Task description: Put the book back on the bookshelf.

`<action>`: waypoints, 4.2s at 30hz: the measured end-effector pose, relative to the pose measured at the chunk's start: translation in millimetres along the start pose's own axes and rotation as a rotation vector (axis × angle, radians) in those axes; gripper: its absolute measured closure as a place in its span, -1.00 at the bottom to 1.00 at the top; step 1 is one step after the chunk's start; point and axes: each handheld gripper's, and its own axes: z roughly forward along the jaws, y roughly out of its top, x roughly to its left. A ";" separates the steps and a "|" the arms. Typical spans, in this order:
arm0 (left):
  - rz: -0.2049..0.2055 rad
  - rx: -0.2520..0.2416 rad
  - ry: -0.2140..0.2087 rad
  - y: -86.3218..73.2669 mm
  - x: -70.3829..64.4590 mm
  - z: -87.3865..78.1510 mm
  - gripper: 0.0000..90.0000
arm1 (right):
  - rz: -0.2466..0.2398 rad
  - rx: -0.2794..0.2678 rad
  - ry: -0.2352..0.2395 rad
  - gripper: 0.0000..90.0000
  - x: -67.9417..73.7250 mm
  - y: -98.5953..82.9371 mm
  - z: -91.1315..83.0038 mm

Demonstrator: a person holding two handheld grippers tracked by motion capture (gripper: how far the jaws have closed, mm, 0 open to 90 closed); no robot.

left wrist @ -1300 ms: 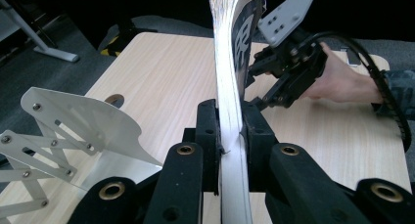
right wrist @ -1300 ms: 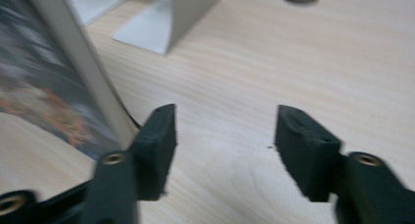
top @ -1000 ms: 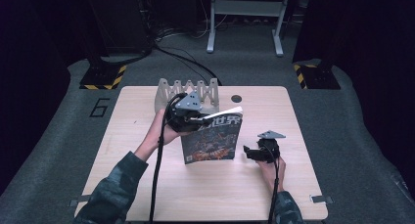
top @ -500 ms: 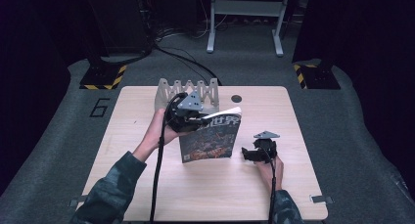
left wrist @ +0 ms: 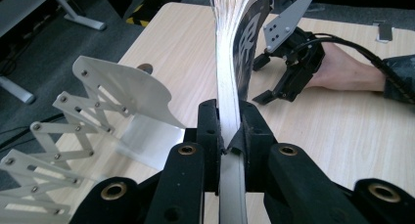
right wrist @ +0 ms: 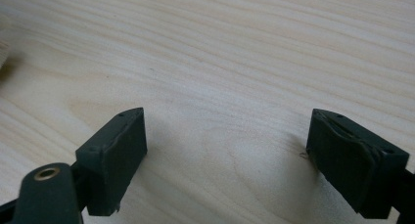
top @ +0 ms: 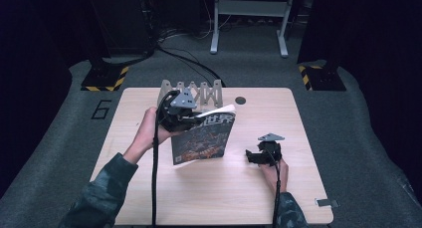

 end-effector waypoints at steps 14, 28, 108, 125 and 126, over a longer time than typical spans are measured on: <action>-0.025 0.023 0.040 -12.5 6.3 -16.9 0.82 | 0.000 0.000 0.000 -0.68 0.0 0.0 0.0; -0.067 0.050 0.096 -33.1 17.3 -33.1 0.82 | 0.004 0.001 -0.002 -0.68 0.4 -0.1 -0.1; -0.452 0.052 0.446 -50.3 122.8 -15.7 0.83 | 0.006 0.009 -0.005 -0.68 -0.1 0.4 -0.2; -0.623 -0.049 0.497 -62.6 146.4 6.6 0.83 | 0.010 0.011 0.000 -0.67 0.2 0.3 -0.5; -0.623 -0.044 0.502 -64.4 147.8 5.8 0.83 | 0.008 0.010 -0.001 -0.67 0.1 0.3 -0.5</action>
